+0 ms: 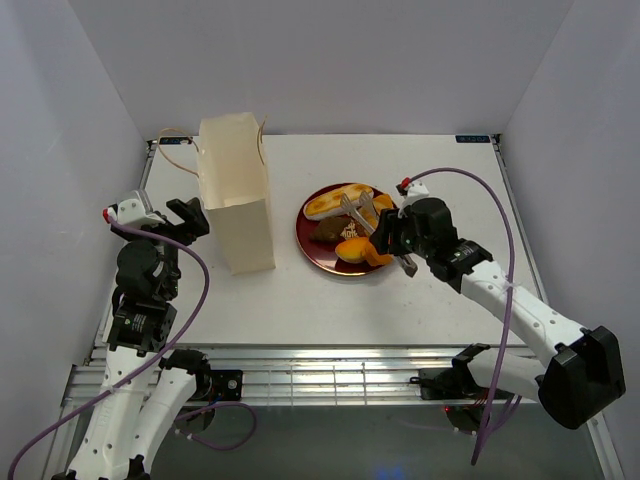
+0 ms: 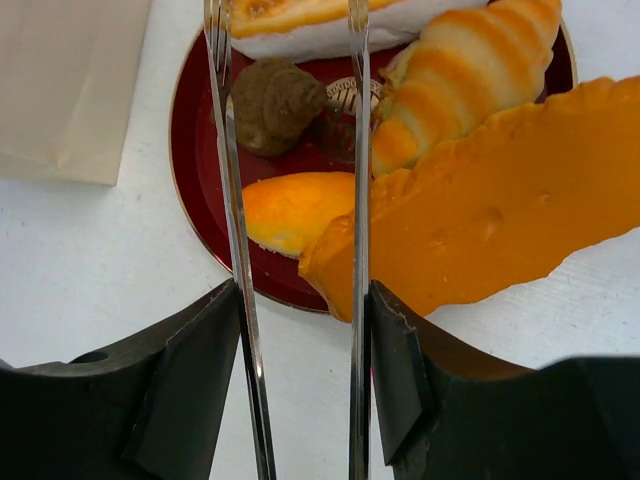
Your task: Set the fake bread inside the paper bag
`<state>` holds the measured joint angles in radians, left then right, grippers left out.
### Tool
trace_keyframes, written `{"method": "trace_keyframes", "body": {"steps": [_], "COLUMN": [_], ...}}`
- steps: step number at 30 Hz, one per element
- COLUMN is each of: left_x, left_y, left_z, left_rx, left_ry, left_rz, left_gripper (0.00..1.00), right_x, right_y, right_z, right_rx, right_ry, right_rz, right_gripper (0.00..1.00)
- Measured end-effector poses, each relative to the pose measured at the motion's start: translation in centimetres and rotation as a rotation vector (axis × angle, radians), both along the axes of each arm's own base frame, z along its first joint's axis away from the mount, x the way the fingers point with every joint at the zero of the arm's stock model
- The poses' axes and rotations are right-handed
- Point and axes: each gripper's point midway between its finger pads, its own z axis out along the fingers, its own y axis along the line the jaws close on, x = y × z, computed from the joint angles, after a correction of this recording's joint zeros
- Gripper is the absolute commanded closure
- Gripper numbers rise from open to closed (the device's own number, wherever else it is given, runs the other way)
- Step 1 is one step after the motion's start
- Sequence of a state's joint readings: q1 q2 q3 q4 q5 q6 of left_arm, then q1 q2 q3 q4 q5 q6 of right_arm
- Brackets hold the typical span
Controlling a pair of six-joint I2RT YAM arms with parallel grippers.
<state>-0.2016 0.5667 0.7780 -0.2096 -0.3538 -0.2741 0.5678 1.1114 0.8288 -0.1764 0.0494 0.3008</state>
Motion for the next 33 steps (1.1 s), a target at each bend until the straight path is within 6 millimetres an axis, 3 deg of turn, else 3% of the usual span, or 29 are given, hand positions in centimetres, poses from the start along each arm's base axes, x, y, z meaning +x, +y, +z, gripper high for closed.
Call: {"method": "trace_keyframes", "body": {"steps": [5, 18, 25, 33], "left_x": [0.0, 0.0, 0.0, 0.0], "left_y": [-0.1, -0.5, -0.5, -0.5], "left_z": [0.0, 0.0, 0.0, 0.0], "left_rx": [-0.004, -0.004, -0.004, -0.004], "left_ry": [-0.001, -0.001, -0.001, -0.002], "left_rz": [-0.006, -0.025, -0.027, -0.029], "left_gripper": [0.02, 0.02, 0.02, 0.02], "right_x": [-0.2, 0.2, 0.2, 0.1], "right_y": [0.1, 0.4, 1.4, 1.7], "right_z": [-2.5, -6.5, -7.3, -7.2], "right_rx": [-0.002, -0.016, 0.004, 0.022], "right_ry": [0.082, 0.170, 0.192, 0.203], "right_rz": [0.005, 0.014, 0.050, 0.070], "right_gripper": [0.41, 0.41, 0.53, 0.48]}}
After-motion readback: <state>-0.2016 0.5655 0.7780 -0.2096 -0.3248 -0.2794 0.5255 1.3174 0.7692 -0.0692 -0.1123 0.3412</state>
